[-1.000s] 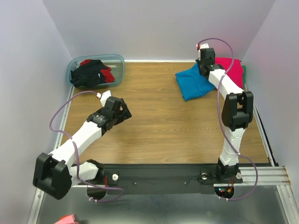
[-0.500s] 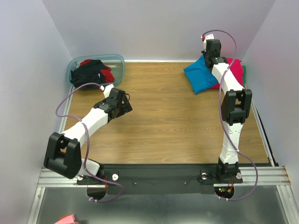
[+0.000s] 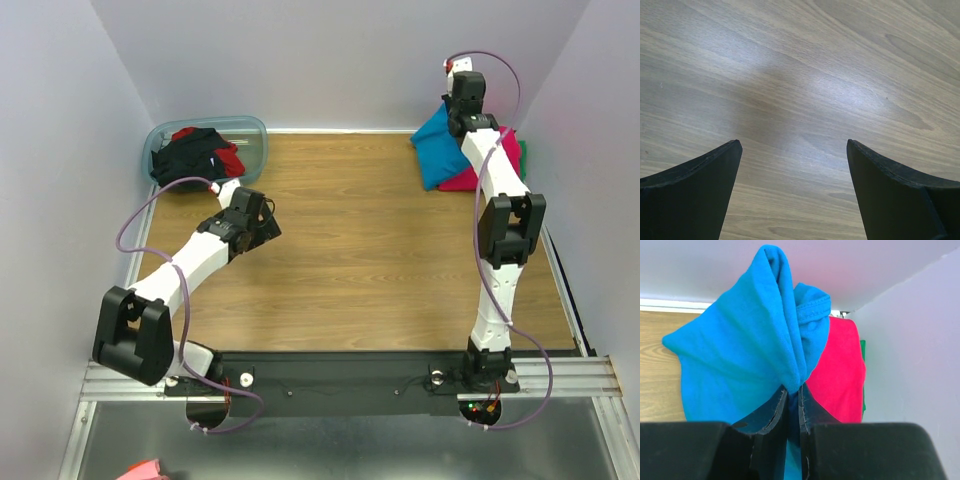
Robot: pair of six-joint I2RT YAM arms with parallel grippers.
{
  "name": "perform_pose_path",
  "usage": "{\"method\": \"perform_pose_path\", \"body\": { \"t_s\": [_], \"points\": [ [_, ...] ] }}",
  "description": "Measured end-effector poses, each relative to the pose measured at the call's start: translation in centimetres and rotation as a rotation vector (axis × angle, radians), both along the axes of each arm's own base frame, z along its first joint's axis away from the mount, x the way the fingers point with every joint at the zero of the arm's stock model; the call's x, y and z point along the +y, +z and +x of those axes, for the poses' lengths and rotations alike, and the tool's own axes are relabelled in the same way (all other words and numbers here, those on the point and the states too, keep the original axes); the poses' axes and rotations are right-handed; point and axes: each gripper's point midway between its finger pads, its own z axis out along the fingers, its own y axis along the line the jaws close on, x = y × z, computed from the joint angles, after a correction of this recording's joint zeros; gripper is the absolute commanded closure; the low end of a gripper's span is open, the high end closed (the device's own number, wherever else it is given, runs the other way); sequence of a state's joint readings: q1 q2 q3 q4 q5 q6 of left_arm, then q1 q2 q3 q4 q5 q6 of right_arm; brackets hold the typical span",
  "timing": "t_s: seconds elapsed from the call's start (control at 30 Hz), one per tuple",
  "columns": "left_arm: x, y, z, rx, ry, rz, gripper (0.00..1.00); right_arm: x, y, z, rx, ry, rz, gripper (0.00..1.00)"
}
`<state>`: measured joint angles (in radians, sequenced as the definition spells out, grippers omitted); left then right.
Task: Fold and stack the t-shirts
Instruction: Neatly place the folded tshirt to the corner
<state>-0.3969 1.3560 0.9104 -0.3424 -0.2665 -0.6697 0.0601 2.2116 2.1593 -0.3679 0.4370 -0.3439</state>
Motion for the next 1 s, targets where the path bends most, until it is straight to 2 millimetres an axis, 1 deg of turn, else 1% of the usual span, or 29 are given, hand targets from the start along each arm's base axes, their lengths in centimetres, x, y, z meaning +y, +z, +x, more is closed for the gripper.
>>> {"method": "perform_pose_path", "body": {
  "t_s": [0.13,0.3,0.5,0.63,0.77,1.0],
  "points": [
    [0.1,1.0,0.0,-0.028,0.002,-0.013,0.02,-0.5,0.7,0.0,-0.011,-0.010,0.004,1.00],
    [0.2,2.2,0.0,-0.063,0.007,-0.028,0.02,-1.2,2.5,-0.4,-0.044,-0.020,0.014,1.00],
    [0.1,2.2,0.0,-0.062,0.009,-0.034,0.02,-2.0,4.9,-0.9,-0.096,-0.032,0.043,1.00],
    [0.1,2.1,0.0,-0.061,0.010,-0.034,0.02,-2.6,6.0,-0.8,-0.127,-0.043,0.061,1.00],
    [0.1,2.1,0.0,-0.061,0.009,-0.036,0.02,-3.4,6.1,-0.9,-0.136,-0.052,0.074,1.00],
    [-0.1,1.8,0.0,-0.048,0.002,-0.039,0.02,-5.6,5.6,-1.1,-0.138,-0.088,0.107,1.00]
  ]
}}
